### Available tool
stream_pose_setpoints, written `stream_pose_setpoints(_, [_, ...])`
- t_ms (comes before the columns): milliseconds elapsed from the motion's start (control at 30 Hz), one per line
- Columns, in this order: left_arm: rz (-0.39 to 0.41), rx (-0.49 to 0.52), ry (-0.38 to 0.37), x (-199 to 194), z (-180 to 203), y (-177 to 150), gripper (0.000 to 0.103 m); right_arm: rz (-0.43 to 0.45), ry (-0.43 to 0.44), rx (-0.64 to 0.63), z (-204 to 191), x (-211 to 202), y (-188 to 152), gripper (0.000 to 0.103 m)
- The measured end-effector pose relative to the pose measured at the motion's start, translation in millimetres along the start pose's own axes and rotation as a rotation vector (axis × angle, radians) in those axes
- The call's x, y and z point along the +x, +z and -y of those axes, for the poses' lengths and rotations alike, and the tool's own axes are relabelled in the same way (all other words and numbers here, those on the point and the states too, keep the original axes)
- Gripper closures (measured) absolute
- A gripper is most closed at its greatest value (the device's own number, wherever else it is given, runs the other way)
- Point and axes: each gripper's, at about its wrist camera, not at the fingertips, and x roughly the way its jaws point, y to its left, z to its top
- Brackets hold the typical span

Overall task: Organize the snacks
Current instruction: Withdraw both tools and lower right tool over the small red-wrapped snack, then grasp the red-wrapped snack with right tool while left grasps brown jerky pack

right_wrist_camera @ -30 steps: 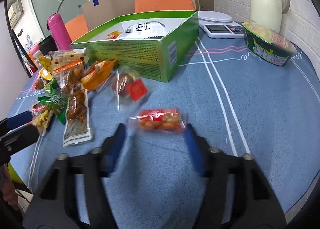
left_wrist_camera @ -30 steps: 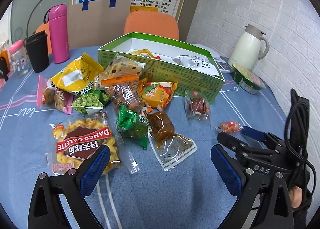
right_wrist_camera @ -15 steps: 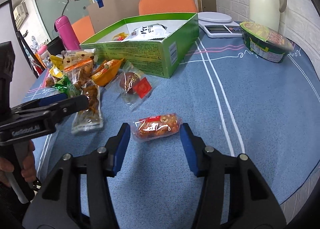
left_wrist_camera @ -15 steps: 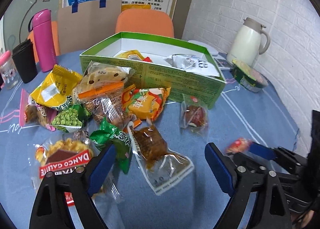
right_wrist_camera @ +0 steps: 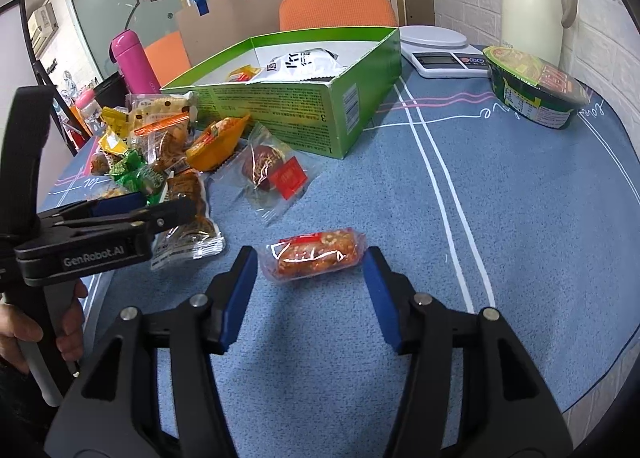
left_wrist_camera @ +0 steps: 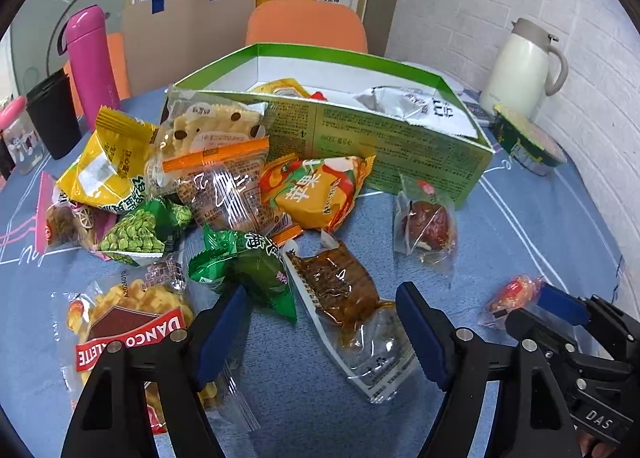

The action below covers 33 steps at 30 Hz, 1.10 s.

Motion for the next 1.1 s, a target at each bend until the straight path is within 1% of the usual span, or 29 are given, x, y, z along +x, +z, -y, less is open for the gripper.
stream_pose_setpoints(33, [-0.009, -0.008, 0.004, 3.2, -0.9, -0.2, 0.019, 0.0, -0.002, -0.002, -0.3, 0.4, 0.2, 0.045])
stream_pose_setpoints(100, [-0.031, -0.026, 0.004, 10.2, -2.0, -0.3, 0.019, 0.002, -0.003, -0.006, 0.0, 1.4, 0.7, 0.044])
stream_pose_setpoints(200, [-0.026, -0.043, 0.001, 11.9, -2.7, -0.6, 0.018, 0.006, 0.0, -0.002, 0.8, 3.0, 1.5, 0.044])
stream_pose_setpoints(300, [-0.027, -0.05, 0.004, 12.7, -2.5, 0.6, 0.018, -0.016, -0.005, 0.004, 1.7, 8.8, 0.2, 0.046])
stream_pose_setpoints(333, [-0.026, -0.054, 0.006, 13.1, -2.2, 0.7, 0.018, -0.023, -0.012, 0.006, 2.0, 10.8, -1.2, 0.052])
stream_pose_setpoints(367, [-0.024, -0.055, 0.008, 13.4, -1.9, 0.9, 0.019, -0.027, -0.014, 0.011, 2.8, 11.8, -2.0, 0.08])
stream_pose_setpoints(400, [-0.021, -0.055, 0.009, 14.0, -2.3, 0.9, 0.019, -0.032, -0.016, 0.022, 4.3, 12.4, -2.8, 0.101])
stream_pose_setpoints(433, [-0.017, -0.052, 0.012, 13.9, -2.3, 0.4, 0.022, -0.032, -0.015, 0.028, 5.3, 12.1, -3.1, 0.1])
stream_pose_setpoints(467, [-0.014, -0.049, 0.017, 14.2, -2.3, 0.3, 0.035, -0.032, -0.017, 0.024, 5.1, 11.1, -2.6, 0.1])
stream_pose_setpoints(500, [-0.011, -0.048, 0.025, 13.8, -2.2, -0.4, 0.04, -0.03, -0.017, 0.018, 4.1, 10.5, -2.7, 0.1])
stream_pose_setpoints(533, [-0.008, -0.05, 0.01, 12.6, -3.9, -0.9, 0.047, -0.028, -0.016, 0.013, 3.5, 9.5, -2.3, 0.1])
stream_pose_setpoints(567, [-0.008, -0.053, 0.0, 11.7, -4.9, -1.3, 0.057, -0.025, -0.014, 0.011, 2.7, 8.2, -2.1, 0.1])
stream_pose_setpoints(633, [-0.011, -0.063, -0.022, 10.4, -5.3, -2.0, 0.06, -0.014, -0.006, 0.008, 2.0, 5.6, -1.6, 0.1])
stream_pose_setpoints(667, [-0.01, -0.061, -0.02, 10.5, -4.9, -2.1, 0.06, -0.012, -0.005, 0.008, 1.9, 4.7, -1.2, 0.093])
stream_pose_setpoints(700, [-0.009, -0.061, -0.019, 10.4, -4.4, -2.4, 0.06, -0.009, -0.005, 0.011, 1.9, 3.9, -0.8, 0.078])
stream_pose_setpoints(733, [-0.009, -0.061, -0.02, 9.6, -4.3, -2.8, 0.06, -0.002, -0.001, 0.018, 2.0, 3.0, 0.0, 0.069])
stream_pose_setpoints(767, [-0.01, -0.061, -0.021, 9.6, -4.4, -3.0, 0.06, 0.006, 0.008, 0.028, 2.2, 2.1, 1.6, 0.051])
stream_pose_setpoints(800, [-0.01, -0.062, -0.022, 9.6, -4.5, -3.2, 0.06, 0.012, 0.019, 0.041, 2.3, 1.9, 3.6, 0.041])
stream_pose_setpoints(833, [-0.011, -0.063, -0.022, 8.9, -4.6, -3.3, 0.06, 0.013, 0.027, 0.049, 1.6, 2.9, 6.4, 0.039])
stream_pose_setpoints(867, [-0.01, -0.063, -0.022, 8.8, -4.4, -3.6, 0.06, 0.012, 0.028, 0.054, 0.4, 4.8, 9.3, 0.038])
stream_pose_setpoints(933, [-0.01, -0.062, -0.022, 8.6, -4.5, -3.6, 0.06, 0.009, 0.002, 0.053, -3.0, 12.1, 14.9, 0.037])
stream_pose_setpoints(1033, [-0.013, -0.062, -0.024, 8.7, -4.1, -3.3, 0.06, -0.026, -0.038, 0.068, -4.1, 30.5, 18.7, 0.037])
stream_pose_setpoints(1067, [-0.013, -0.062, -0.025, 8.3, -4.7, -3.6, 0.06, -0.01, -0.057, 0.057, -5.8, 31.3, 18.1, 0.04])
stream_pose_setpoints(1100, [-0.013, -0.062, -0.026, 8.1, -4.9, -3.8, 0.06, -0.014, -0.069, 0.044, -7.7, 31.7, 17.2, 0.064])
